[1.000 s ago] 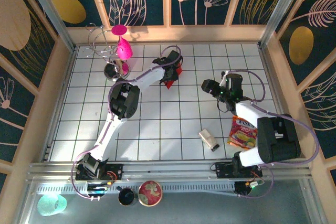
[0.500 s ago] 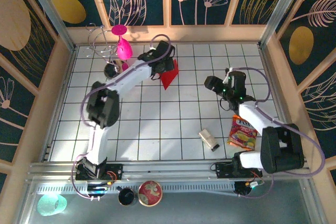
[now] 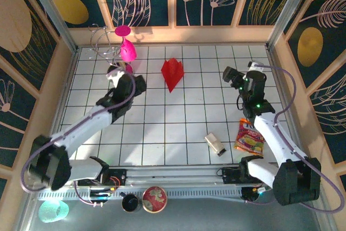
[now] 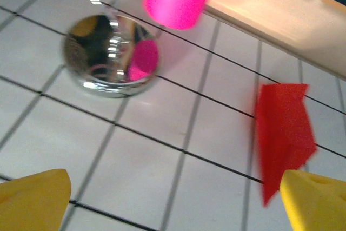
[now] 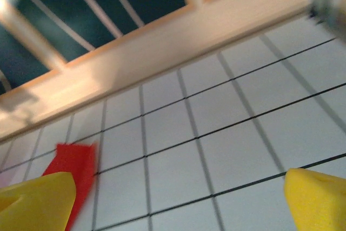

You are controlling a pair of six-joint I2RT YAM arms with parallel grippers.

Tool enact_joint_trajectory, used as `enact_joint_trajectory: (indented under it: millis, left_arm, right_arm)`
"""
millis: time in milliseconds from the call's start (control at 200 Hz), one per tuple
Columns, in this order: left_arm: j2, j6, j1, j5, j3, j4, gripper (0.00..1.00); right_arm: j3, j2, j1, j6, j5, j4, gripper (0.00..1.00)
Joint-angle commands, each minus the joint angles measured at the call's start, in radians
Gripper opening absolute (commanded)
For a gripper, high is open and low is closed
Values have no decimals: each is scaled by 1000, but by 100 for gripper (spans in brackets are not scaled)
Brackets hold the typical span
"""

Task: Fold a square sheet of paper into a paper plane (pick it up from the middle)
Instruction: Move the paper plane to the top-center of the table.

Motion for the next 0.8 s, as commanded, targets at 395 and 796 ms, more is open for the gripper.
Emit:
enact_joint_trajectory:
  millis: [395, 796]
  left_arm:
    - [-212, 339, 257, -223, -460, 566, 99]
    - [-23, 541, 407, -33, -535, 922, 99]
  right_arm:
    - [-312, 29, -169, -97, 380, 361, 99]
    - [-496, 178, -216, -211, 75, 838, 99]
